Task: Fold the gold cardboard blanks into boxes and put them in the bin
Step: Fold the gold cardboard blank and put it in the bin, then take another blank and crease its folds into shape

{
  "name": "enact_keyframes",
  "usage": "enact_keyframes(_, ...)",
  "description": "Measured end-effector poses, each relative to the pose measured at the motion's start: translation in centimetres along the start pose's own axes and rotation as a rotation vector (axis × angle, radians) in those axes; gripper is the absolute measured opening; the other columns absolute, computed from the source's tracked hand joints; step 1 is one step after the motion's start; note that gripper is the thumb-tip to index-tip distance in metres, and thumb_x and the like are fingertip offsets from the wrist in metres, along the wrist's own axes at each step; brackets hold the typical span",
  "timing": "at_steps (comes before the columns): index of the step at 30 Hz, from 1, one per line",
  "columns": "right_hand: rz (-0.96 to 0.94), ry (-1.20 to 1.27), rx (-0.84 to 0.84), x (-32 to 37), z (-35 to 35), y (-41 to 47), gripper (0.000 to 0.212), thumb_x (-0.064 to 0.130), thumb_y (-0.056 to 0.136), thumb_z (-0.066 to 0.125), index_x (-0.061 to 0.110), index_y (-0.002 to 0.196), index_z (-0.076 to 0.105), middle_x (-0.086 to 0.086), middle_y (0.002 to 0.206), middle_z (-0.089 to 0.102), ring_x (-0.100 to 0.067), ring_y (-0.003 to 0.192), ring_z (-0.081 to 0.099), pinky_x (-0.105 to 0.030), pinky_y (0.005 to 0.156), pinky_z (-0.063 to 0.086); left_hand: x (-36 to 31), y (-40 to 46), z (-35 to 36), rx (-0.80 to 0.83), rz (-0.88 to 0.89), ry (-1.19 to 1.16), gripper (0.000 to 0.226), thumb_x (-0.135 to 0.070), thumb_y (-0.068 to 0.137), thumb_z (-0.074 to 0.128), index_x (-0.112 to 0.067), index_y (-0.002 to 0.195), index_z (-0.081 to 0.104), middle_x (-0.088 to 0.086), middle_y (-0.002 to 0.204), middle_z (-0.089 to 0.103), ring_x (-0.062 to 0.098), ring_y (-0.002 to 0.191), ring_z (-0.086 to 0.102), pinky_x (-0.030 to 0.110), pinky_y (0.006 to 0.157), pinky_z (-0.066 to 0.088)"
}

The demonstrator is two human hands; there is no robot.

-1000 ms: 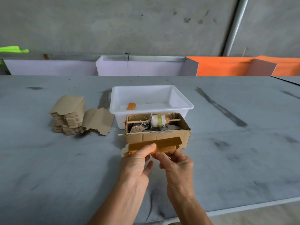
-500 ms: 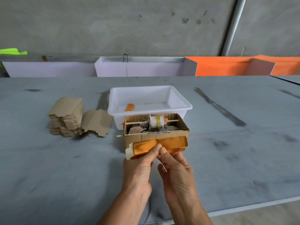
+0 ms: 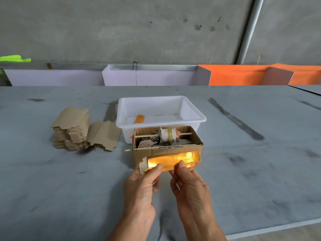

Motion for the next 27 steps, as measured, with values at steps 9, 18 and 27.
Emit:
enact_keyframes(9, 0.015, -0.095, -0.100, 0.5, -0.9, 0.8, 0.020, 0.020, 0.093, 0.056, 0.013, 0.077, 0.066, -0.002, 0.065, 0.069, -0.012, 0.059, 0.066, -0.027, 0.061, 0.046, -0.1, -0.4, 0.1, 0.051, -0.017, 0.073, 0.015, 0.003, 0.075, 0.071, -0.008, 0.066, 0.066, 0.001, 0.055, 0.064, 0.006, 0.047, 0.056, 0.029, 0.061, 0.049)
enact_keyframes(18, -0.008, -0.057, -0.026, 2.6, 0.6, 1.7, 0.013, 0.006, 0.090, 0.058, 0.012, 0.081, 0.065, 0.001, 0.064, 0.067, -0.011, 0.055, 0.063, -0.027, 0.063, 0.050, -2.1, -0.2, 0.8, 0.113, 0.036, 0.142, 0.011, 0.003, 0.077, 0.069, -0.008, 0.080, 0.070, 0.003, 0.062, 0.068, 0.011, 0.055, 0.063, 0.031, 0.063, 0.049)
enact_keyframes(27, -0.213, -0.399, 0.052, 7.4, 4.0, 2.4, 0.019, 0.016, 0.087, 0.064, 0.017, 0.068, 0.067, 0.004, 0.060, 0.065, -0.007, 0.059, 0.059, -0.028, 0.064, 0.042, -8.1, 1.4, 1.8, 0.179, 0.303, 0.254, 0.022, 0.006, 0.086, 0.058, -0.014, 0.087, 0.068, -0.001, 0.064, 0.071, 0.007, 0.057, 0.065, 0.014, 0.052, 0.050)
Point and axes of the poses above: each hand's wrist, its own y-axis towards the middle knuckle, its own z-axis out of the palm, x = y × z, the point moved 10 cm from there along y, towards the middle knuckle
